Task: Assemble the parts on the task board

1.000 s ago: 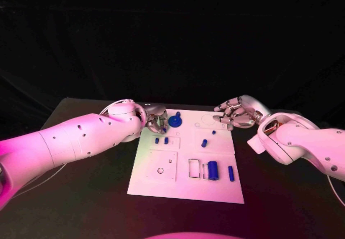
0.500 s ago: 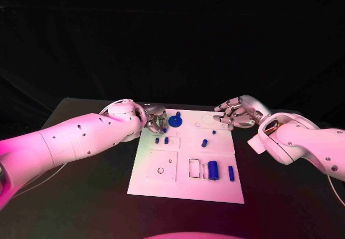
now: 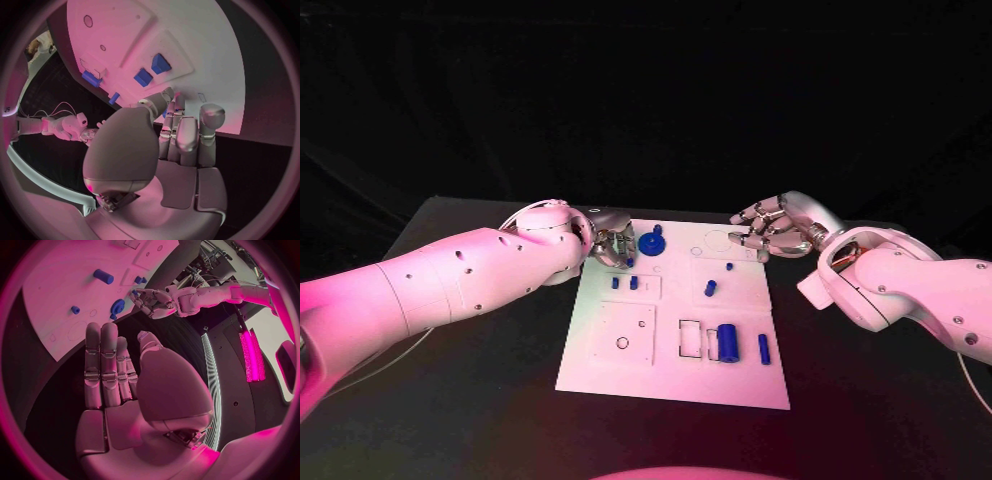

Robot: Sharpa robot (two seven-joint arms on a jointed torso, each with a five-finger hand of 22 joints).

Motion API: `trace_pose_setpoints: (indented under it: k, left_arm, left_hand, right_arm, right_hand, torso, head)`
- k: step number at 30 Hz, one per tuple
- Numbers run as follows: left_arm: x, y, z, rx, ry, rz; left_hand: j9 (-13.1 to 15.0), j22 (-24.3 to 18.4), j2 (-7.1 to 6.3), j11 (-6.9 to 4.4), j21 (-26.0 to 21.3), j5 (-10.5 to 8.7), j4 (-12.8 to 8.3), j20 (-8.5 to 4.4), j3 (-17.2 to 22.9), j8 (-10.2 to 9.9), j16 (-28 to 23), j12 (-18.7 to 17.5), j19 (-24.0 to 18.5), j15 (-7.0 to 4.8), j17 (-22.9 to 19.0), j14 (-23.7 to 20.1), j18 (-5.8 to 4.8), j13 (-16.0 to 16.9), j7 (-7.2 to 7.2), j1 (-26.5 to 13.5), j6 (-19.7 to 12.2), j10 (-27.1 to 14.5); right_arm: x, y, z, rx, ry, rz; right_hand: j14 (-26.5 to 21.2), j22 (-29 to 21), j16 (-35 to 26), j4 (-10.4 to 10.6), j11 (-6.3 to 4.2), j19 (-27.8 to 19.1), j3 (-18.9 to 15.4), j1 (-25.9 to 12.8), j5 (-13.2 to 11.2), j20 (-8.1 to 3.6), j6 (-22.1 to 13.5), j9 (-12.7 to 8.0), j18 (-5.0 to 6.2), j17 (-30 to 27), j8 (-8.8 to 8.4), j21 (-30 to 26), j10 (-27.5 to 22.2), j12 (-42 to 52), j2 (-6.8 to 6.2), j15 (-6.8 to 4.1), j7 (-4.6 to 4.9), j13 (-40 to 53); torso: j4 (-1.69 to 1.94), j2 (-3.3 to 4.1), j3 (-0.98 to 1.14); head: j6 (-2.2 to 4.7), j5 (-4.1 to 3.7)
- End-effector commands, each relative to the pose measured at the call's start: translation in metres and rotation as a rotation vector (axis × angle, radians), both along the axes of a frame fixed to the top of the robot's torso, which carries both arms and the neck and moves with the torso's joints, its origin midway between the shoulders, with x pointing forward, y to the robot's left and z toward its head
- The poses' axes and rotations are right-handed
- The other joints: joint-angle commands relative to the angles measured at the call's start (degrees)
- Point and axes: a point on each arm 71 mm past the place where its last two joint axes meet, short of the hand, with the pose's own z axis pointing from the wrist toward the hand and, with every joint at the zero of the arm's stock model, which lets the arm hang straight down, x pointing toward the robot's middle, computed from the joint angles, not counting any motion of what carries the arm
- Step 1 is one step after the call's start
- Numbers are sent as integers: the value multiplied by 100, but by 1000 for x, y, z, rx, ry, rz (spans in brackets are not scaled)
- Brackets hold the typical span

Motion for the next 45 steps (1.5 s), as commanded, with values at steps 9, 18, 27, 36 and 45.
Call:
trace_pose_setpoints:
  k: [9, 18, 27, 36, 45]
  left_arm:
    - [1, 12, 0, 10, 6, 29]
    - [-3, 30, 15, -203, -39, 72]
    - [-16, 57, 33, -807, 129, 286]
    - [-25, 83, 36, -1160, 280, 442]
    - [-36, 91, 47, -1287, 341, 417]
  left_hand:
    - [-35, 16, -66, 25, 0, -3, -22, 23, 70, -73, 6, -47, -4, 13, -10, -28, -23, 7, 16, 44, -67, 45]
    - [-45, -83, -59, 9, -60, -3, -48, 18, 107, -68, -81, -66, -59, 1, -184, -76, 1, 19, -6, 83, -32, 73]
    - [-76, -1657, -69, 60, -1245, -7, 101, 61, -83, -23, -1238, -147, -1000, 45, -1867, -760, 293, 63, 63, -167, 179, 57]
    - [-130, -1960, 11, 64, -1636, -4, 93, 74, -259, -50, -1940, -101, -1080, 57, -2726, -1103, 305, 129, 72, -169, 201, 88]
    - [-174, -2108, 68, 96, -1861, -5, 50, 99, -390, -71, -2135, -80, -1131, 87, -2856, -1260, 300, 160, 96, -134, 158, -18]
  right_arm:
    - [3, -3, -5, -78, 12, 27]
    - [11, -4, -10, -383, -83, 107]
    - [17, 10, -22, -688, -217, 144]
    - [19, 23, -36, -760, -233, 167]
    - [21, 31, -46, -753, -214, 180]
  right_hand:
    - [196, 14, -97, -172, 49, 181, 431, 392, -256, -27, 78, -10, 17, 119, 65, -34, -207, -1006, 21, 1, 38, -792]
    - [811, 1795, 2093, -401, -18, 1114, 1160, 638, -805, -136, 664, -10, -298, 1894, 58, 2358, 456, -2564, -139, -81, -50, -1940]
    - [797, 2613, 3080, -477, -47, 1310, 1435, 494, -949, -136, 903, 7, -446, 2665, -134, 3364, 810, -3236, -286, -91, -134, -2324]
    - [790, 2891, 3379, -508, 10, 1380, 1565, 416, -891, -95, 893, 6, -501, 2883, -302, 3705, 819, -3465, -367, -41, -61, -2447]
    - [788, 3039, 3506, -525, 21, 1433, 1634, 374, -910, -80, 931, 15, -533, 2975, -350, 3901, 852, -3541, -392, -31, -48, -2491]
  torso:
    - [-5, -2, 0]
    - [-11, -4, 3]
    - [-1, 6, 0]
    - [-2, 11, -13]
    - [-10, 4, -10]
  head:
    - [-4, -14]
    - [29, -88]
    - [77, -350]
    - [66, -400]
    - [40, -437]
